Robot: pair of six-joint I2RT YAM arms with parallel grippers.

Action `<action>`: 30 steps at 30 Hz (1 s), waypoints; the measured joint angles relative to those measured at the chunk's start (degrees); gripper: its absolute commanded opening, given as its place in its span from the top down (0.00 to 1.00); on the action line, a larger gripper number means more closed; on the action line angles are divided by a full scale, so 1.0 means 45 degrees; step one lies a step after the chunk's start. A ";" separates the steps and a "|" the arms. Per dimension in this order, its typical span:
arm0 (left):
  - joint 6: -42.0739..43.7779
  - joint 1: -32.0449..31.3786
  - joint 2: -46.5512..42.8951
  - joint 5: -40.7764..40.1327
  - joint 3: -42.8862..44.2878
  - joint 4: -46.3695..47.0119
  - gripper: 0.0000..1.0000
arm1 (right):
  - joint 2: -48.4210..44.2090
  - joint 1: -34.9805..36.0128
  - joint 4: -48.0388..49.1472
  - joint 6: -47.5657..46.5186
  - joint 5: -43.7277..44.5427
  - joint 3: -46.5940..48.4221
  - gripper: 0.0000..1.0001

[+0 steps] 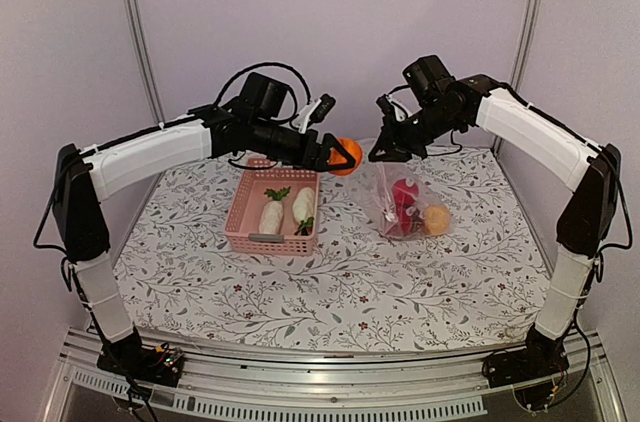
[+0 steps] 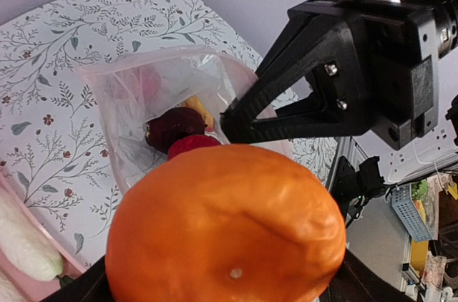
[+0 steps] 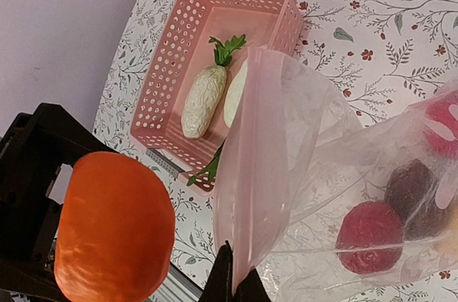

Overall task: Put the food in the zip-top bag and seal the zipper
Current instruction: Place the fake fruit in the zipper food storage bag.

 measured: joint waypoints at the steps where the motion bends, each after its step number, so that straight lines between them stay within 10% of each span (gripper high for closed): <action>1: 0.0005 -0.0053 0.0000 -0.0015 -0.0034 0.0010 0.32 | 0.0000 0.0000 -0.0019 0.0029 -0.0005 0.0029 1.00; 11: -0.0199 -0.0418 0.1370 -0.1020 0.0879 -0.0175 0.24 | 0.0000 -0.0015 -0.0112 0.0282 -0.0034 0.0058 1.00; 17: -0.0457 -0.0423 0.2424 -0.1826 0.1574 -0.0413 0.01 | -0.0019 -0.0053 -0.0107 0.0447 -0.0151 0.0058 1.00; 30: -0.1112 -0.0296 0.2171 -0.2205 0.2662 -0.0423 0.00 | -0.0019 -0.0185 -0.0010 0.0777 -0.0505 0.0141 1.00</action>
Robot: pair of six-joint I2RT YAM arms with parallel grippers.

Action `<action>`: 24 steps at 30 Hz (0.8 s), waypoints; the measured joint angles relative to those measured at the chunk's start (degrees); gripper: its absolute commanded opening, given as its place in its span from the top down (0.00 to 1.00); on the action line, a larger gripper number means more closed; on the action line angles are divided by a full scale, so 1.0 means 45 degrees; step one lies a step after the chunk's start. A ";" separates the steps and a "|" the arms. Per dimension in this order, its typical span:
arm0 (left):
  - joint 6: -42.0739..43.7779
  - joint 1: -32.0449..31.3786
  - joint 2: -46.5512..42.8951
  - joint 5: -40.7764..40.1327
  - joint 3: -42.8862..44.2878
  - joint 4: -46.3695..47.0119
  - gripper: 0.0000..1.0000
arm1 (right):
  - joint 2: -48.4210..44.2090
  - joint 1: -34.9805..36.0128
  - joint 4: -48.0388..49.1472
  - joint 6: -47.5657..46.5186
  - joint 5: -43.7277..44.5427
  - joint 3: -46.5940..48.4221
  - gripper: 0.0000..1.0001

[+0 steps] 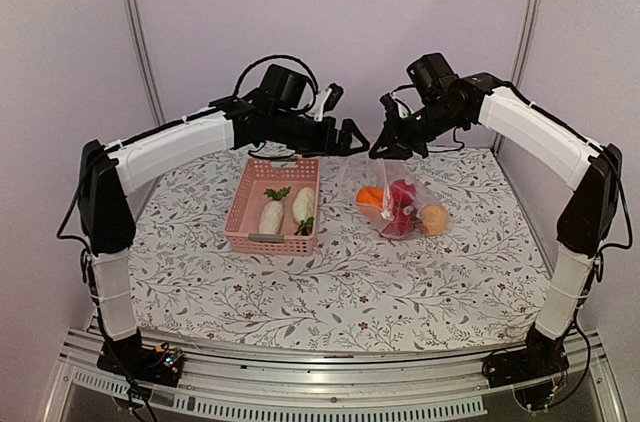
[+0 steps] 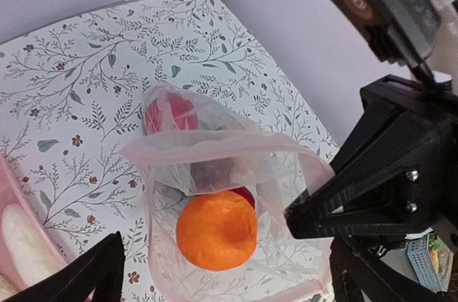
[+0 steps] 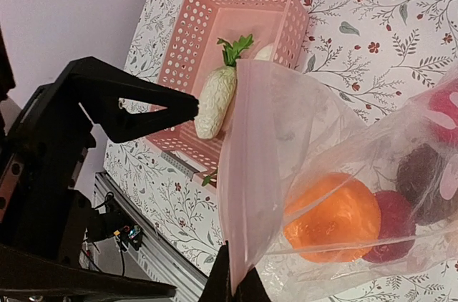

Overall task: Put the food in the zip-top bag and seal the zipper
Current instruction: Place the fake fruit in the zipper food storage bag, then adjust the zipper food storage bag at the center of the board.

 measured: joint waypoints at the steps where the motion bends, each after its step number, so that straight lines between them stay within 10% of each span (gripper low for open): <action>1: -0.0107 0.0039 -0.0199 -0.0102 0.0005 0.0068 0.00 | 0.0000 -0.0058 0.0000 0.0053 -0.0126 0.0000 1.00; 24: -0.1321 0.0257 0.0034 -0.1399 -0.1413 -0.0889 0.42 | -0.0369 -0.0306 0.0160 0.0248 -0.0452 -0.0019 1.00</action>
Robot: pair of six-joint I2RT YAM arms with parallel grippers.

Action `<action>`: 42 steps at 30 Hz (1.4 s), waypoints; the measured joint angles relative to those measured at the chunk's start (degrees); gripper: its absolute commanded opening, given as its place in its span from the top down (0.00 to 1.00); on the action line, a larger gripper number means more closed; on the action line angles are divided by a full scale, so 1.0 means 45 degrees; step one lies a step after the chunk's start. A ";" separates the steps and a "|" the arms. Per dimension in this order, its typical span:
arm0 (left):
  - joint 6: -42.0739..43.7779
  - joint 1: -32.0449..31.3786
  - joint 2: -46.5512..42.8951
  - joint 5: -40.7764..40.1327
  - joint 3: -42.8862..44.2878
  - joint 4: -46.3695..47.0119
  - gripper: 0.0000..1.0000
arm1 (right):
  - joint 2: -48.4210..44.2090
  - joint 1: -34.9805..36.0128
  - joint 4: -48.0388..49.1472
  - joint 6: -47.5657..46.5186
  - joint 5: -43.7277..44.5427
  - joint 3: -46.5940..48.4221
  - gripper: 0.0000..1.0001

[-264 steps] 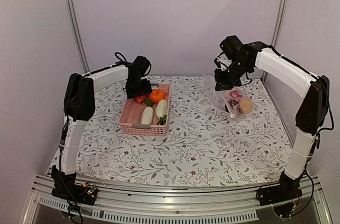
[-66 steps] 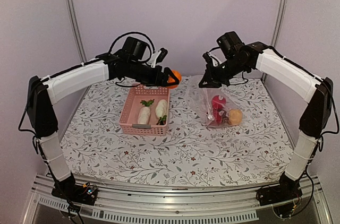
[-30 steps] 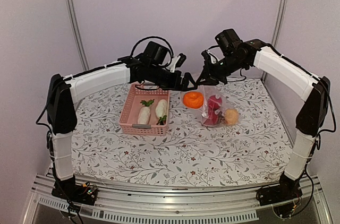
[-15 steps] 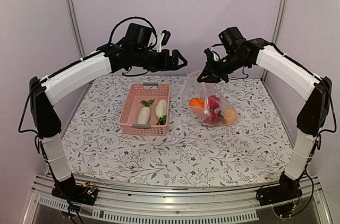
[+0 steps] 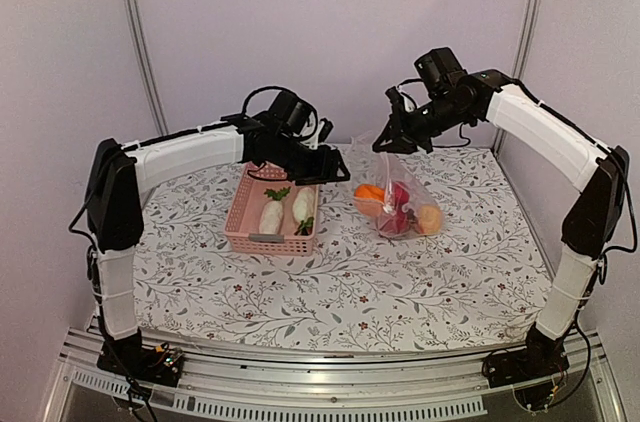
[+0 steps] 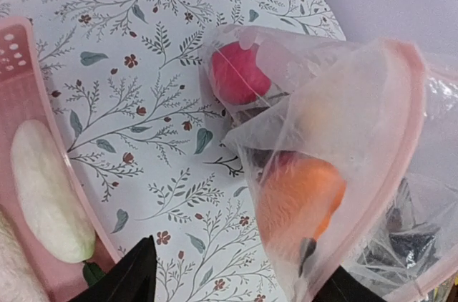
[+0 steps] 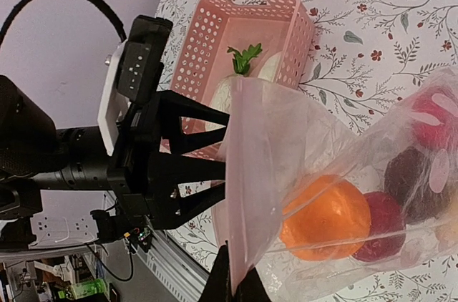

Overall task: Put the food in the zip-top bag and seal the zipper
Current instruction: Adjust the zipper food storage bag at the center of the board.

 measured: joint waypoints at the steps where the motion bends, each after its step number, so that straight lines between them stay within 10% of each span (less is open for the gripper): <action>1: -0.0097 0.0000 0.0214 0.0126 0.0151 -0.0005 0.55 | -0.0010 0.0000 -0.0039 -0.0039 0.0024 0.0000 1.00; 4: -0.0335 0.0000 0.0933 0.0661 0.0918 0.0039 0.83 | -0.0034 0.0000 -0.0214 -0.0126 0.0199 0.0000 0.97; 9: -0.0767 -0.0005 0.1496 0.1234 0.2118 0.0049 1.00 | 0.0024 0.0039 -0.1661 -0.0398 0.1724 0.0617 0.91; 27: -0.2011 -0.0291 0.2152 0.0019 0.6810 -0.1141 1.00 | -0.0321 0.0461 -0.3915 -0.0335 0.5076 0.3764 1.00; 37: -0.2093 -0.0267 0.2851 0.0068 0.6771 -0.1778 1.00 | 0.0034 0.0461 -0.3784 -0.0461 0.5134 0.2934 0.77; 42: -0.1851 -0.0335 0.2846 0.0015 0.6771 -0.1778 1.00 | 0.0296 0.0427 -0.3750 -0.0597 0.5280 0.2919 0.80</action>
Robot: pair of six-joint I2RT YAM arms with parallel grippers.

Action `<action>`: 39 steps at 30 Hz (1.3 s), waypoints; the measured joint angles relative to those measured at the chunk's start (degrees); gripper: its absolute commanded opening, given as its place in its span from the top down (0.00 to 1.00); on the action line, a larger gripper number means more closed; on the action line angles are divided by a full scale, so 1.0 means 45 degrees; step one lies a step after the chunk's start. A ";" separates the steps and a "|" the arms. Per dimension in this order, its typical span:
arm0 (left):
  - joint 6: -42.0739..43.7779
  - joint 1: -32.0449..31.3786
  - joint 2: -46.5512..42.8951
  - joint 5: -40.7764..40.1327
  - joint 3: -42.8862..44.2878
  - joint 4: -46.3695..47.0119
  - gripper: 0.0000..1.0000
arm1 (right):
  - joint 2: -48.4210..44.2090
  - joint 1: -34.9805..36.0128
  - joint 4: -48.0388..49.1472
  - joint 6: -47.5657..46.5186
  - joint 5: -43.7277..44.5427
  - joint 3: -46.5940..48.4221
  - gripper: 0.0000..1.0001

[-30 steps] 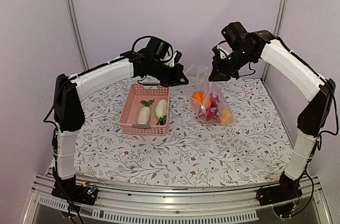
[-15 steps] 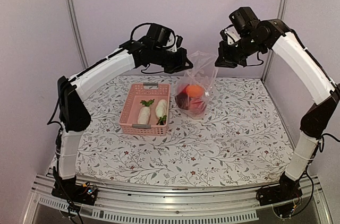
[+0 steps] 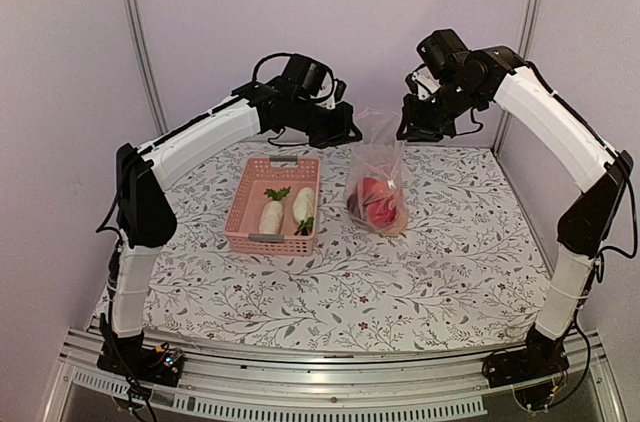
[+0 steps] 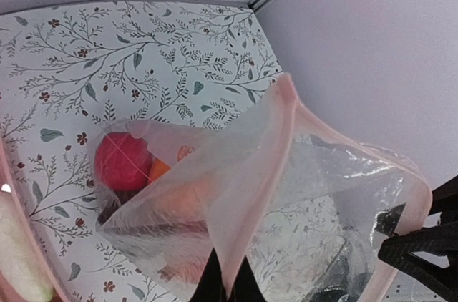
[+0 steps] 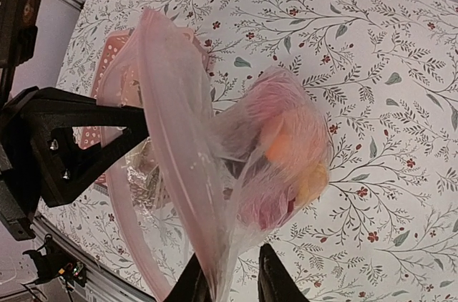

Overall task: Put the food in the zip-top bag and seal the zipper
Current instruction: Adjust the zipper food storage bag at the center of the board.

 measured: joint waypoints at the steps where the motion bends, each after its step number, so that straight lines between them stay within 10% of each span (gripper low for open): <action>1: 0.0049 -0.0005 -0.0005 -0.0005 0.0000 0.0005 1.00 | 0.0039 0.0000 0.0039 -0.0024 0.0005 0.0000 0.84; 5: 0.0282 -0.0063 -0.0049 -0.0053 0.0005 0.0000 1.00 | 0.0272 -0.0005 0.0170 -0.0078 0.0063 0.0107 0.96; 14: 0.1209 -0.0155 -0.0510 -0.0471 0.0121 0.0073 0.29 | 0.0724 -0.0772 -0.0165 -0.0495 0.0840 0.1137 1.00; 27: 0.2365 0.1030 -0.4755 -0.2419 -0.5047 0.0865 0.27 | 0.0160 -0.2725 0.0146 -0.1506 0.1632 0.0573 1.00; 32: 0.3594 0.1185 -0.5940 -0.4342 -0.7422 0.1175 0.01 | -0.0219 -0.2535 0.0806 -0.1511 0.0539 -0.2166 1.00; 39: 0.2807 0.2429 -0.6858 -0.4449 -0.8986 0.1433 0.07 | -0.0219 -0.2132 0.1316 -0.1496 -0.0554 -0.3016 1.00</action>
